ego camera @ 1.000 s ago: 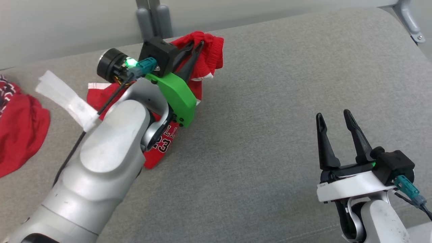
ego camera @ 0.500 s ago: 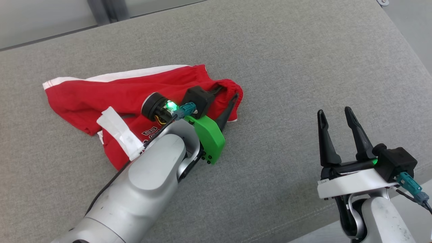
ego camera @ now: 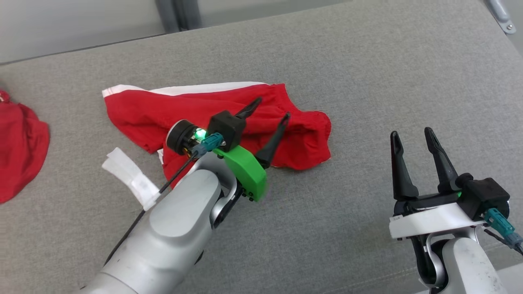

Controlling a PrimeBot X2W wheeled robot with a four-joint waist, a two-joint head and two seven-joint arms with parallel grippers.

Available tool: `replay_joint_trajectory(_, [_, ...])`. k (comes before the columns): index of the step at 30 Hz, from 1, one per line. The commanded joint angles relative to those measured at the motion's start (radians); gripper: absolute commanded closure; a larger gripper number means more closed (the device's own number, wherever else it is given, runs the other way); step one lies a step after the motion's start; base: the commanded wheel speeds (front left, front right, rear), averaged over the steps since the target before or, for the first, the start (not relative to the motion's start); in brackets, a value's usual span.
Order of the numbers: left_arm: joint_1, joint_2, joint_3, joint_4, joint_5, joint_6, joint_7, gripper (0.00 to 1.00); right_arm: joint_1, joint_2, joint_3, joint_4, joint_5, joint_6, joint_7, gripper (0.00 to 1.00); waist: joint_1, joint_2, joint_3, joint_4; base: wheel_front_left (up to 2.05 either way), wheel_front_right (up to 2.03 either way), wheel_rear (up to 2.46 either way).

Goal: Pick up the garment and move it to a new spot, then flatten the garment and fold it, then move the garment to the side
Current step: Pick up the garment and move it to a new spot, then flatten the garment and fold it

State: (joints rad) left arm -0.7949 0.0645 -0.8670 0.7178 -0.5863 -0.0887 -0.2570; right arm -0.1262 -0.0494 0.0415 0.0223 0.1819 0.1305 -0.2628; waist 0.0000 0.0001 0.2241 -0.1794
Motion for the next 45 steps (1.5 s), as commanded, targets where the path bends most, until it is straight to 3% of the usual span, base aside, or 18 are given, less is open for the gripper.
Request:
replay_joint_trajectory(1, [0.029,0.018,0.017,-0.016,-0.009,0.013,-0.006,0.0,0.007,-0.002,-0.004,-0.009,-0.009,0.0,-0.003,0.0,0.0,-0.0001,-0.036,0.042,0.0,0.0,0.0])
replay_joint_trajectory(11, [0.26,0.108,0.215,-0.276,0.034,0.11,-0.008,0.0,0.008,-0.002,-0.031,-0.046,-0.052,0.0,-0.003,0.0,0.0,-0.0001,-0.087,0.11,0.0,0.0,0.0])
replay_joint_trajectory(21, [0.546,0.106,0.439,-0.5,0.108,0.161,-0.007,0.0,0.049,-0.002,-0.038,-0.061,-0.052,0.0,-0.003,0.0,0.0,-0.0001,-0.13,0.141,0.0,0.0,0.0])
replay_joint_trajectory(33, [0.79,0.046,0.65,-0.619,0.213,0.138,-0.007,0.0,0.102,-0.002,-0.013,-0.019,-0.026,0.0,-0.003,0.0,0.0,-0.0001,-0.17,0.145,0.0,0.0,0.0])
replay_joint_trajectory(45, [0.847,-0.002,0.74,-0.621,0.276,0.091,-0.007,0.0,0.113,-0.002,0.001,0.021,-0.018,0.0,-0.003,0.0,0.0,-0.0001,-0.189,0.149,0.0,0.0,0.0])
